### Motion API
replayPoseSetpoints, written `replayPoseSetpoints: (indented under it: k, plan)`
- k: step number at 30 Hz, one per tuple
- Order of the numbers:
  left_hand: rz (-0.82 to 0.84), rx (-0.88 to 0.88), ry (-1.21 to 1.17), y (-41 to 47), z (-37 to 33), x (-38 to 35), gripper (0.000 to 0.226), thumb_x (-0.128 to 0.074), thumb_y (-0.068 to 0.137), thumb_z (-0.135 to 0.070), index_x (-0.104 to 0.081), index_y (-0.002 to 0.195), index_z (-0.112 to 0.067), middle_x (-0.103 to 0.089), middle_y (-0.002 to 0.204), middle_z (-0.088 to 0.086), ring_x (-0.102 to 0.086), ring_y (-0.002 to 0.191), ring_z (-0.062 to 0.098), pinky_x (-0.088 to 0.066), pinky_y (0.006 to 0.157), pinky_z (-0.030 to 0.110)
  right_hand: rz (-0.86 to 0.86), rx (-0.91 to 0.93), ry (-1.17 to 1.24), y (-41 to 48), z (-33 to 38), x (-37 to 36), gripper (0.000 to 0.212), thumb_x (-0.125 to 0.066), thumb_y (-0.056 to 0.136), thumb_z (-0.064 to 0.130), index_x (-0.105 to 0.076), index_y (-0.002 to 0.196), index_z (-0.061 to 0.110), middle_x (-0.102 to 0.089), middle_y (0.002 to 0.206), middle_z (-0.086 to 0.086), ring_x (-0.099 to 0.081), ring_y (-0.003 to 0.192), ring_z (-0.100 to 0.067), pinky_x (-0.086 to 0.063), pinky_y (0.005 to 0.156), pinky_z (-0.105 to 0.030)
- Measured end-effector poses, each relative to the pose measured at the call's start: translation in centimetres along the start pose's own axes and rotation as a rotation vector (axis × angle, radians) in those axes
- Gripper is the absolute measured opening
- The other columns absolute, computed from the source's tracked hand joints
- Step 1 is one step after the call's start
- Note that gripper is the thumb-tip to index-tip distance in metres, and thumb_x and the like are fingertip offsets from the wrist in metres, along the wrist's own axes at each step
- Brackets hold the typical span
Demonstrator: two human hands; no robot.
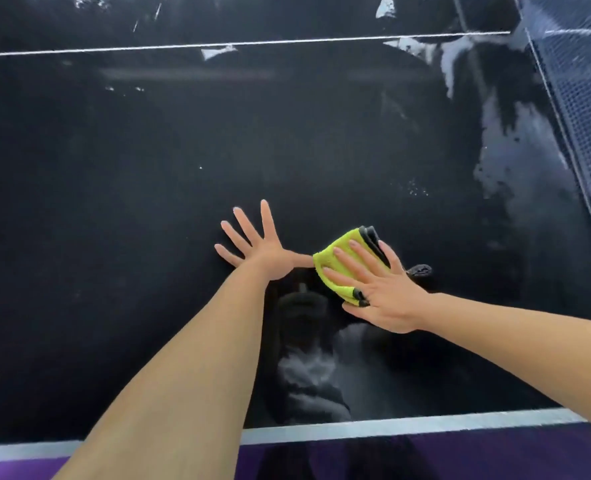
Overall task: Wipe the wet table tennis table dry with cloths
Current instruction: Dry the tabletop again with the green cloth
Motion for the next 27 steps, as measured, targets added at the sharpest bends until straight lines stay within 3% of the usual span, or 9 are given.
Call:
replayPoseSetpoints:
  k: [5,9,12,14,16,17,20,23,27]
  plan:
    - [-0.201,-0.235,-0.355,-1.8,3.9,0.5,0.069,-0.06,0.094,-0.019,-0.033,0.153,-0.042,0.004,0.17,-0.002,0.015,0.155,0.023,0.005,0.124,0.052,-0.022,-0.074,0.012,-6.8,6.2,-5.2,0.064,-0.02,0.101,0.06,0.019,0.15,0.05,0.028,0.162,0.01,0.035,0.146,-0.02,0.019,0.115,-0.058]
    - [-0.298,-0.252,-0.681,-4.9,7.7,-0.5,0.049,-0.05,0.099,-0.012,-0.053,0.145,-0.028,-0.043,0.155,-0.005,-0.028,0.149,0.017,-0.029,0.121,0.043,0.049,-0.101,0.146,-11.3,11.0,-8.1,0.059,-0.021,0.102,0.058,0.006,0.153,0.05,0.016,0.165,0.009,0.03,0.147,-0.015,0.015,0.114,-0.057]
    - [-0.36,-0.243,-0.734,-6.7,6.7,-0.8,0.046,-0.042,0.097,-0.008,-0.06,0.137,-0.023,-0.068,0.12,-0.011,-0.06,0.12,0.015,-0.05,0.105,0.04,0.178,-0.1,0.398,-13.3,13.3,-6.4,0.052,-0.023,0.104,0.055,-0.003,0.152,0.056,0.023,0.159,0.022,0.037,0.142,-0.004,0.025,0.115,-0.045]
    - [-0.367,-0.271,-0.711,-7.3,5.1,-0.9,0.046,-0.039,0.098,-0.005,-0.062,0.135,-0.022,-0.072,0.117,-0.008,-0.062,0.116,0.015,-0.05,0.103,0.036,0.418,-0.137,0.708,-14.5,13.8,-4.0,0.052,-0.03,0.105,0.048,-0.017,0.155,0.045,0.006,0.157,0.03,0.019,0.147,0.003,0.014,0.119,-0.028]
    - [-0.357,-0.316,-0.691,-7.5,3.4,-1.2,0.047,-0.037,0.099,-0.005,-0.062,0.135,-0.022,-0.07,0.122,-0.007,-0.062,0.115,0.017,-0.049,0.103,0.034,0.602,-0.166,1.067,-15.6,13.2,-2.8,0.046,-0.038,0.105,0.045,-0.037,0.149,0.033,-0.033,0.147,0.035,-0.025,0.138,0.017,-0.014,0.115,-0.01]
    - [-0.351,-0.332,-0.681,-7.6,2.4,-1.4,0.047,-0.037,0.099,-0.006,-0.06,0.136,-0.022,-0.069,0.126,-0.006,-0.061,0.117,0.017,-0.048,0.105,0.035,0.628,-0.198,1.176,-15.8,12.6,-2.4,0.047,-0.043,0.102,0.049,-0.045,0.144,0.029,-0.044,0.142,0.031,-0.038,0.132,0.014,-0.023,0.115,-0.013]
    - [-0.329,-0.356,-0.643,-7.3,-0.6,-1.9,0.049,-0.042,0.101,-0.013,-0.047,0.148,-0.022,-0.055,0.146,-0.004,-0.051,0.133,0.02,-0.039,0.114,0.041,0.525,-0.496,1.503,-17.0,8.9,-0.3,0.071,-0.064,0.089,0.056,-0.047,0.145,0.018,-0.05,0.15,0.004,-0.046,0.138,-0.016,-0.035,0.115,-0.039]
    - [-0.426,-0.32,-0.442,-6.2,-3.8,-2.1,0.065,-0.054,0.1,-0.026,-0.025,0.157,-0.018,-0.042,0.155,0.001,-0.039,0.143,0.023,-0.021,0.122,0.049,0.22,-0.474,1.89,-17.6,4.1,4.2,0.041,-0.056,0.094,0.032,-0.061,0.129,0.012,-0.069,0.127,-0.004,-0.066,0.118,-0.02,-0.051,0.096,-0.036]
    - [-0.483,-0.215,-0.244,-4.2,-8.5,-1.5,0.078,-0.058,0.097,-0.041,-0.017,0.159,-0.018,-0.025,0.164,0.004,-0.02,0.152,0.027,-0.015,0.122,0.054,-0.299,-0.459,2.012,-16.0,-4.6,10.5,0.03,-0.047,0.101,0.025,-0.064,0.124,0.016,-0.071,0.123,-0.004,-0.069,0.112,-0.02,-0.049,0.099,-0.038]
Point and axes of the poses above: each hand's wrist, its own y-axis towards the middle knuckle, its own x-axis out of the back of the hand, z = x × y, the point moved 2 cm from there along y, towards the middle knuckle
